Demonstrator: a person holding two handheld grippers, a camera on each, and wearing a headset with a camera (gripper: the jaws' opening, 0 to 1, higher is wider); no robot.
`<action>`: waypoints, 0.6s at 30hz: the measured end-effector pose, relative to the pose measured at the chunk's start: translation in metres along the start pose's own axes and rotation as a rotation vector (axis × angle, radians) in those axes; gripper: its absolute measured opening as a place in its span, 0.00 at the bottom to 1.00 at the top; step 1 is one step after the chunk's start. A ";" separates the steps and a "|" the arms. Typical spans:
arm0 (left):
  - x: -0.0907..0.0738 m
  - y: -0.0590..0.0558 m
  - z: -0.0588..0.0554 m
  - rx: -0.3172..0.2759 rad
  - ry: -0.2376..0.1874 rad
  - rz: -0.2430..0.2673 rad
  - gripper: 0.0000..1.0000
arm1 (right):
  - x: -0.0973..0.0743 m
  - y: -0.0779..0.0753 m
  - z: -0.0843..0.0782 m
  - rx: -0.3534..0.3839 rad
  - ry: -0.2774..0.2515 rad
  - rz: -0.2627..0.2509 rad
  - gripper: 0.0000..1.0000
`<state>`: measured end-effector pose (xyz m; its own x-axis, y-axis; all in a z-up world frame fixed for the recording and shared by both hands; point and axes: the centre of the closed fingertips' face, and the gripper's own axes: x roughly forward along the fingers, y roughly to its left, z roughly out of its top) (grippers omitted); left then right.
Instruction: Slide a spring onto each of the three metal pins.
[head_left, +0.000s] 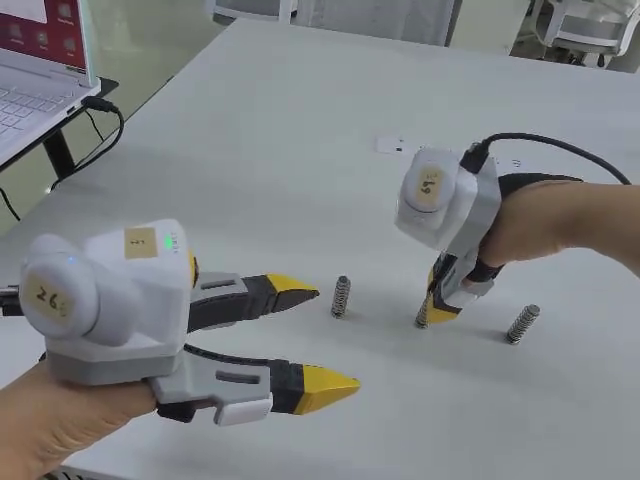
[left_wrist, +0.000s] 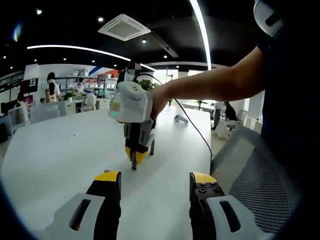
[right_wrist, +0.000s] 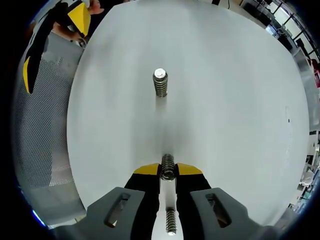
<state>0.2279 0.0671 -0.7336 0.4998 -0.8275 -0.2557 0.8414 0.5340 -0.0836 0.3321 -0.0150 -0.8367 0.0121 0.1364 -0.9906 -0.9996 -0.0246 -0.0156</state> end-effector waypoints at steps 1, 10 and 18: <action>0.000 0.000 0.000 0.000 0.000 0.000 0.50 | 0.000 0.000 0.000 -0.002 -0.001 -0.001 0.09; 0.000 -0.001 0.000 0.001 0.001 0.000 0.50 | 0.001 0.003 -0.003 0.007 -0.005 0.006 0.13; 0.000 -0.002 -0.001 0.000 0.003 -0.001 0.50 | 0.001 0.001 -0.008 0.022 -0.020 0.003 0.20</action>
<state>0.2255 0.0665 -0.7345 0.4980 -0.8277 -0.2586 0.8420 0.5329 -0.0840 0.3311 -0.0231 -0.8388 0.0087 0.1558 -0.9878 -1.0000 -0.0029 -0.0093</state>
